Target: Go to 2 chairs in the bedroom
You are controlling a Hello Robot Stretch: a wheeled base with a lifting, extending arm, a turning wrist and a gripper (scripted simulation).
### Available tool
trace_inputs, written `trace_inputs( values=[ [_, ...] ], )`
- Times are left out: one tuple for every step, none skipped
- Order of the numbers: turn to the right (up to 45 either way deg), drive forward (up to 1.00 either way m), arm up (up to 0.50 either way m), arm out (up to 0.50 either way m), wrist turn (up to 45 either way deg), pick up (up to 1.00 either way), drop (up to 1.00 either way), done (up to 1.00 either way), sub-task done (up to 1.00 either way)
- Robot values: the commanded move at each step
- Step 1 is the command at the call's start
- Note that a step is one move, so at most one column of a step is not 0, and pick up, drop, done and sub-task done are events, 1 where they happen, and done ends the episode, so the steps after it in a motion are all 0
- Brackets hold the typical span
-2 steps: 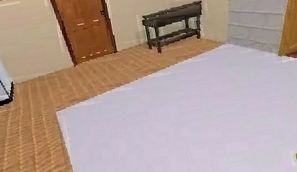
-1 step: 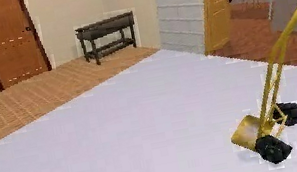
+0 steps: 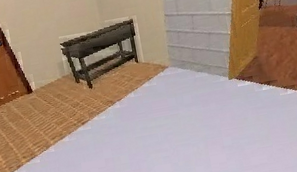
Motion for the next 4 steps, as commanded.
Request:
trace_inputs(
  values=[
    [3.0,0.0,0.0,0.0,0.0,0.0,0.0,0.0,0.0],
    [0.0,0.55,0.0,0.0,0.0,0.0,0.0,0.0,0.0],
    [42.0,0.0,0.0,0.0,0.0,0.0,0.0,0.0,0.0],
    [0.0,1.0,0.0,0.0,0.0,0.0,0.0,0.0,0.0]
  ],
)
